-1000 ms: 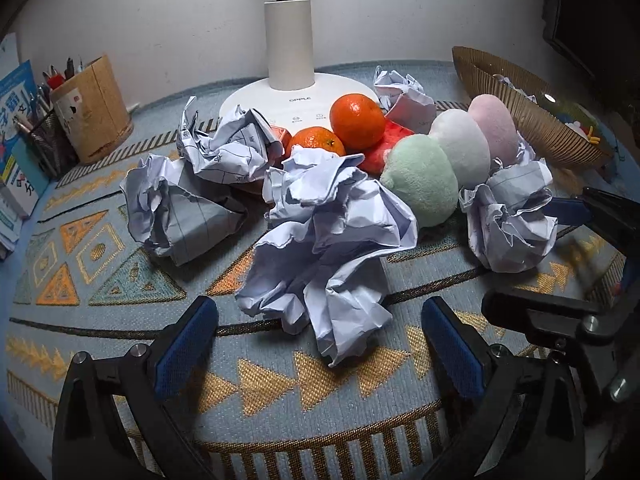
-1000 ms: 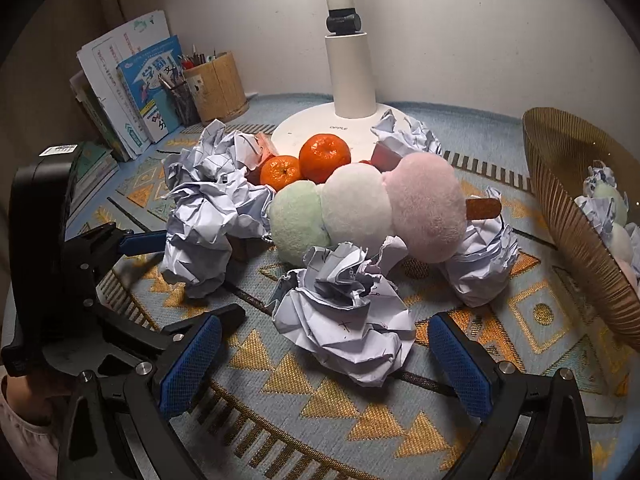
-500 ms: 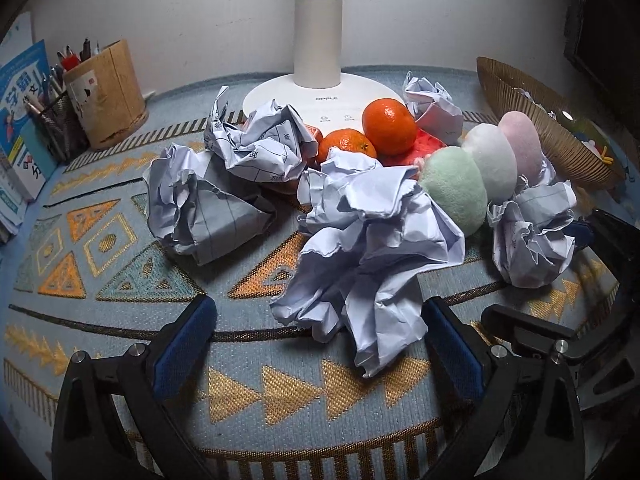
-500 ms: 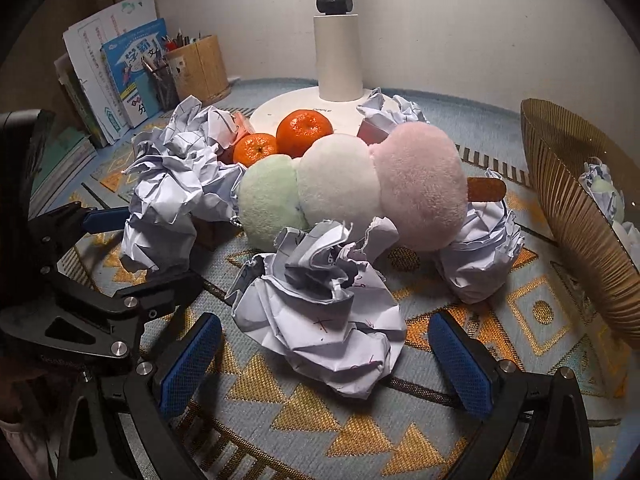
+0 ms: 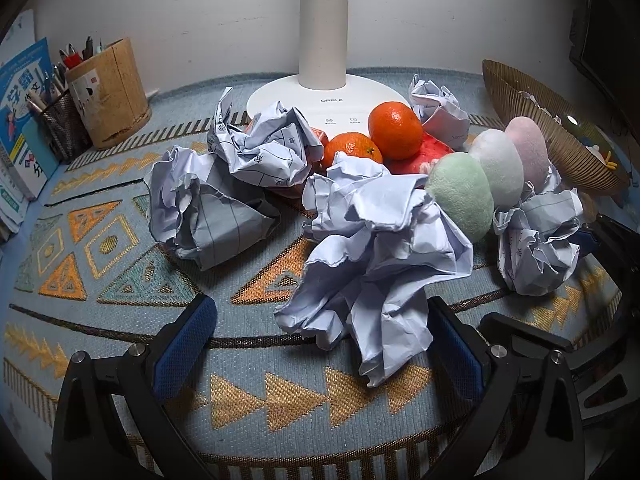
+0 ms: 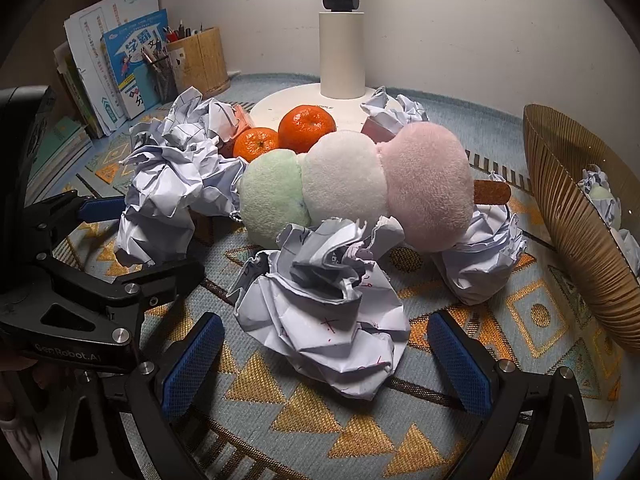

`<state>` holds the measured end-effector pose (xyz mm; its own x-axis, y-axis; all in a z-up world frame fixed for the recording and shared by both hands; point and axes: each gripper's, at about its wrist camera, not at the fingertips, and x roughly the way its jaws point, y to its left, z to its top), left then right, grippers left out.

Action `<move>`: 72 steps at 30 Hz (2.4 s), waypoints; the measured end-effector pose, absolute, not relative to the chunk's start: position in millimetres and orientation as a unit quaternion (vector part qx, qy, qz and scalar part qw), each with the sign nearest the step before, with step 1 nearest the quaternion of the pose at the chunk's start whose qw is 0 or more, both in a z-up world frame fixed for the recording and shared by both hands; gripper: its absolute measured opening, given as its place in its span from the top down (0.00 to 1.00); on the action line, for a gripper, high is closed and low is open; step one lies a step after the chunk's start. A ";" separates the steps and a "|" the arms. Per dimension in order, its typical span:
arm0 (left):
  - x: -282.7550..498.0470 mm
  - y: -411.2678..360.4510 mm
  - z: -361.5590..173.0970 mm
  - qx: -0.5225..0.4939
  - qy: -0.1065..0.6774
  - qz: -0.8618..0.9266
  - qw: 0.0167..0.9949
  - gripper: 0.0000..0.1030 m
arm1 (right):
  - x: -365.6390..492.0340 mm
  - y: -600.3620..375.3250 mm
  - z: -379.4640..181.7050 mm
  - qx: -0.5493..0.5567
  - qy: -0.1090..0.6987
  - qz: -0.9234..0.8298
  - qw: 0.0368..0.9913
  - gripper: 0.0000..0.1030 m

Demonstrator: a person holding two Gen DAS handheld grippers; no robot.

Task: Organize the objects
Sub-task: 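Grasp a large paper ball with the left tool while the right tool grasps another paper ball, then lift both held paper balls off the desk, then carry both paper balls over the glass bowl and open both tools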

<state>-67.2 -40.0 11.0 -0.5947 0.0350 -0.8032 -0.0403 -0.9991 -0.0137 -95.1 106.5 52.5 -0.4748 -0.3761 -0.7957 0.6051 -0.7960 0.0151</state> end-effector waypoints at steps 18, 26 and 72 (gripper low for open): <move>-21.8 -52.7 50.2 -0.302 -0.028 0.953 0.015 0.60 | -55.6 129.2 92.6 0.285 0.073 -0.887 0.356 0.44; -20.0 -44.9 52.2 -0.298 -0.009 0.954 0.027 0.58 | -39.4 121.6 96.3 0.260 0.090 -0.876 0.396 0.44; -108.9 90.6 165.3 -0.168 0.042 0.976 0.133 0.64 | -129.0 239.4 252.6 0.162 0.071 -0.938 0.298 0.44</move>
<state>-108.9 90.6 165.3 -0.9082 0.2461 -0.3386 -0.2743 -0.9609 0.0372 -129.0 239.4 252.6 -0.7700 -0.5360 -0.3461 0.5819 -0.8124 -0.0364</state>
